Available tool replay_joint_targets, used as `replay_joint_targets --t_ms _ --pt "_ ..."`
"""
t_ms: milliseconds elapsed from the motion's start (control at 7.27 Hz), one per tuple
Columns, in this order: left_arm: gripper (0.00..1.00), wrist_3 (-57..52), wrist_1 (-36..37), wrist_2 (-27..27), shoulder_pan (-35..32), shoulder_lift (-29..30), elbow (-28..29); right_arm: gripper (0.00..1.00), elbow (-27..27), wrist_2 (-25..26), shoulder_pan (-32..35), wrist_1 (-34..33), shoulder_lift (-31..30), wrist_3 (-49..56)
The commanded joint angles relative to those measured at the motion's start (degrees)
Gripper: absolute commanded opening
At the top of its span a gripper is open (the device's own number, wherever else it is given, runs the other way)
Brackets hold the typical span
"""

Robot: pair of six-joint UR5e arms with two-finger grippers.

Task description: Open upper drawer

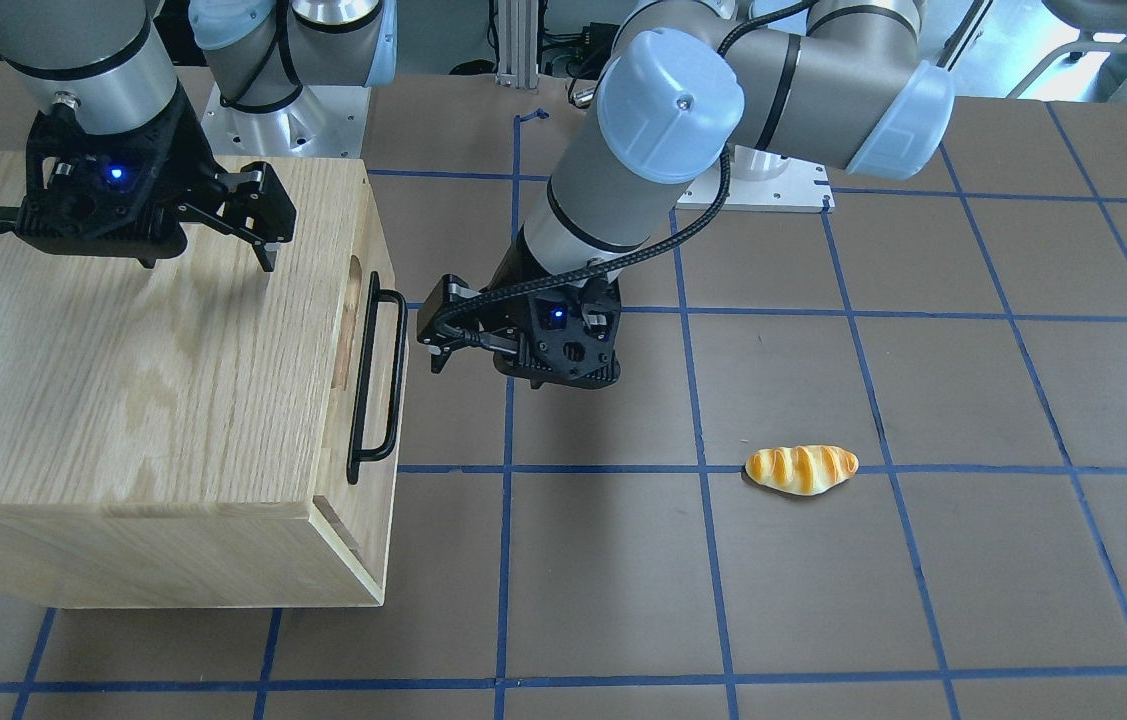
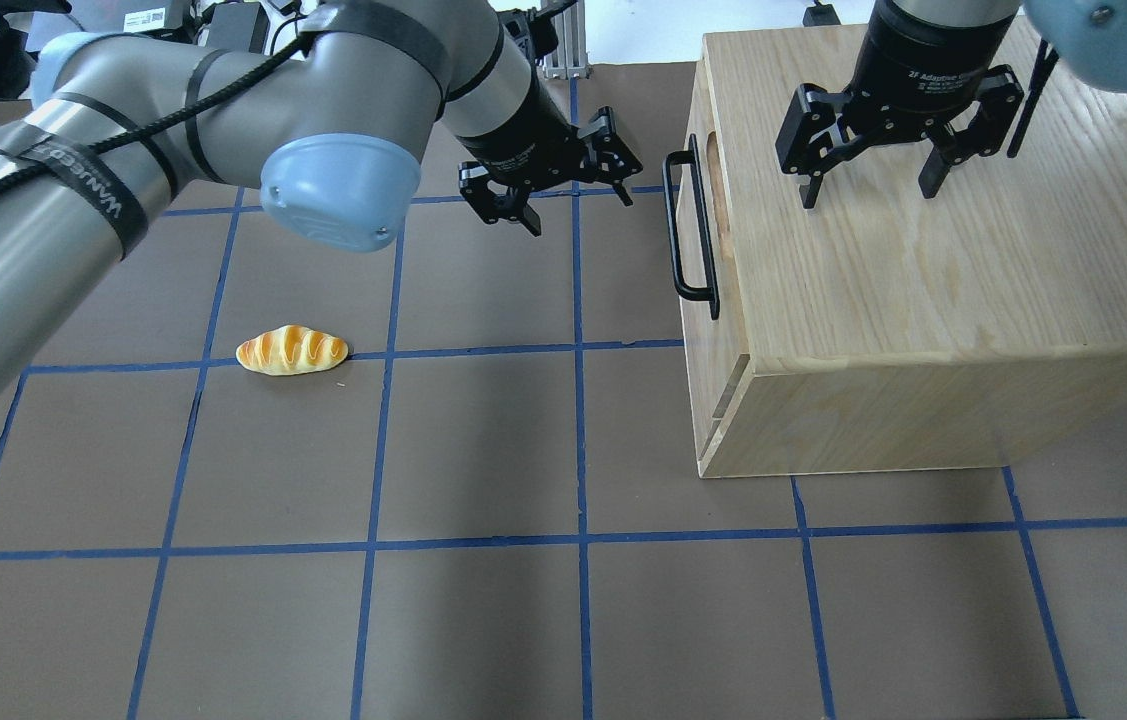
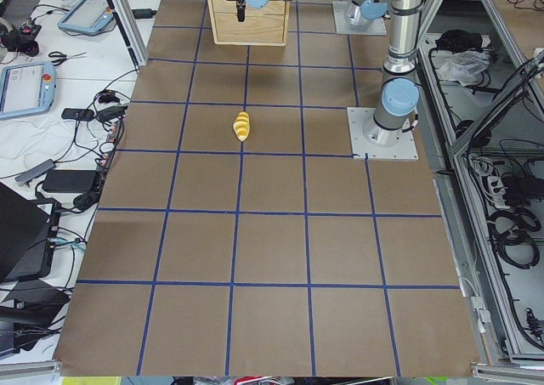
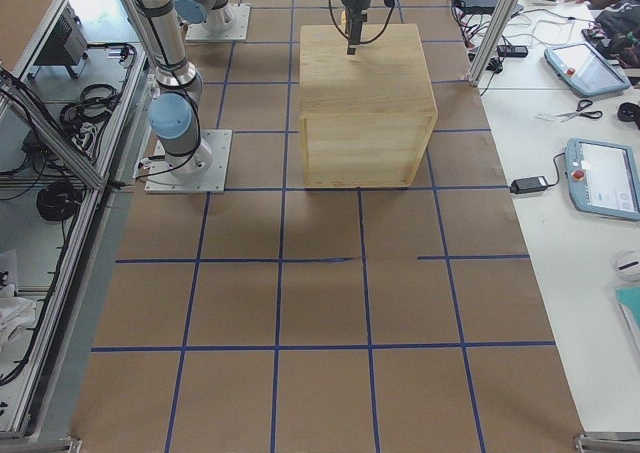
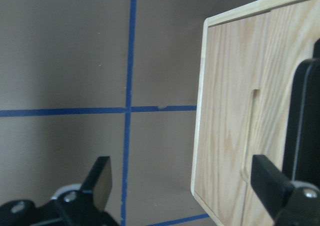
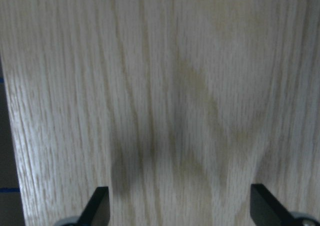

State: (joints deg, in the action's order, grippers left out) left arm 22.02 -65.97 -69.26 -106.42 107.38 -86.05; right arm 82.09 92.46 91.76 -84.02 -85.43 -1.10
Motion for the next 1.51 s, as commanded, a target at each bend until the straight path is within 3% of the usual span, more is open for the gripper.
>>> replay_joint_targets --t_ms 0,1375 --pt "1.0 2.8 1.1 3.6 -1.5 0.8 -0.1 1.0 0.0 0.0 -0.1 0.0 0.0 0.0" --pt "1.0 2.9 1.2 3.6 -3.3 2.5 -0.3 1.0 0.0 0.0 -0.1 0.0 0.0 0.0"
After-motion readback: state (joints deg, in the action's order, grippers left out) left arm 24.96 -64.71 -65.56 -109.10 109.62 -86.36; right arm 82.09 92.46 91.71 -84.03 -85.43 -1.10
